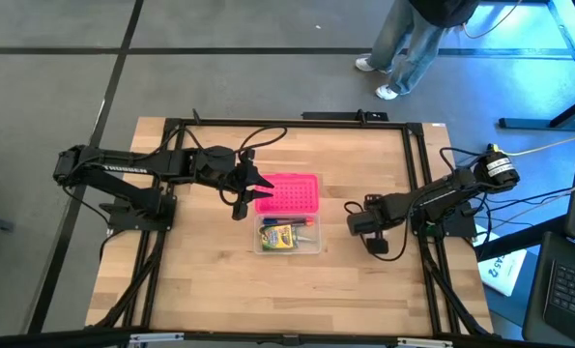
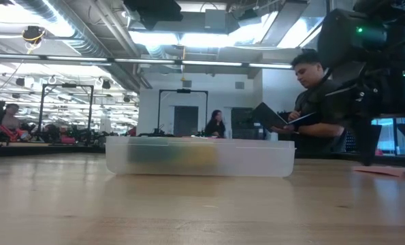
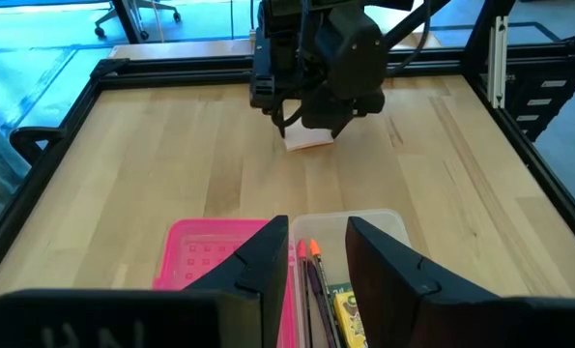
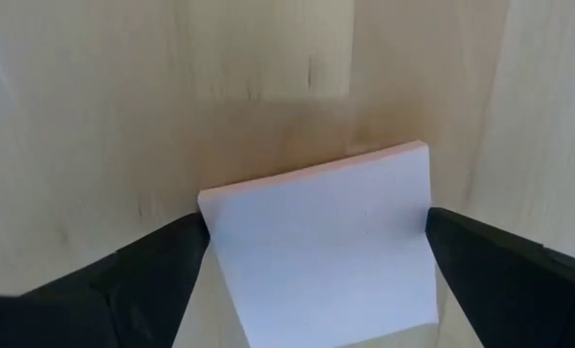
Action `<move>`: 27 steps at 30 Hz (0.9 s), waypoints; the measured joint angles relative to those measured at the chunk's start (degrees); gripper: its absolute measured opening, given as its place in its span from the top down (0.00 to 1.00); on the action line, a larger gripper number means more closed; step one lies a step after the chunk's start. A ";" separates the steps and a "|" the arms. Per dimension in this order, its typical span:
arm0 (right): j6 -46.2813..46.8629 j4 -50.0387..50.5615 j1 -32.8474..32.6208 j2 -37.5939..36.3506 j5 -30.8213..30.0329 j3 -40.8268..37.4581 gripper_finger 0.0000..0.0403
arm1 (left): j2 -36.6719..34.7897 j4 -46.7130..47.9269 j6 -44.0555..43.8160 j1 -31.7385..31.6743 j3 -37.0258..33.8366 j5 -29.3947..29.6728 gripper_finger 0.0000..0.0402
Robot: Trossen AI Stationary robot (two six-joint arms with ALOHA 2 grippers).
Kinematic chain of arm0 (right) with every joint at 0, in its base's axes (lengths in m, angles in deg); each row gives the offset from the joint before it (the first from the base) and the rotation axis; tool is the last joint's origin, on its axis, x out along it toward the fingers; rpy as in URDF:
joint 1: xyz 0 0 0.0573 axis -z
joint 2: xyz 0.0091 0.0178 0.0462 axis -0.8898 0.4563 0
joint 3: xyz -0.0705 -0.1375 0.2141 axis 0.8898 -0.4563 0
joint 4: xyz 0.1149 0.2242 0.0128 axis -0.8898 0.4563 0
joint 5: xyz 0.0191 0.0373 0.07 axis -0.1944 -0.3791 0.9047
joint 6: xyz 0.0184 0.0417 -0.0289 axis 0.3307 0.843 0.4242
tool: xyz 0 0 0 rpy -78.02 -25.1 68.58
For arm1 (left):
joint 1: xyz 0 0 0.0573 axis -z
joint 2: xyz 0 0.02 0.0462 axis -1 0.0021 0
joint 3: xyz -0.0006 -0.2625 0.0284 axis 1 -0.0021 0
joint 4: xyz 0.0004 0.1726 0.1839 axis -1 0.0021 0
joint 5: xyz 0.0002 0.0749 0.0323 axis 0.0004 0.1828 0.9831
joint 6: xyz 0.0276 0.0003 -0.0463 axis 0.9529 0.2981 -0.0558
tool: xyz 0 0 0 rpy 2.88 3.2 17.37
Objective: Pack school essentials
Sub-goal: Put the sticky notes into the pencil case
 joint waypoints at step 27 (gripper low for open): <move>-2.64 -2.20 0.00 -0.85 1.81 1.43 0.02 | 0.00 0.00 0.00 0.00 0.00 0.00 0.75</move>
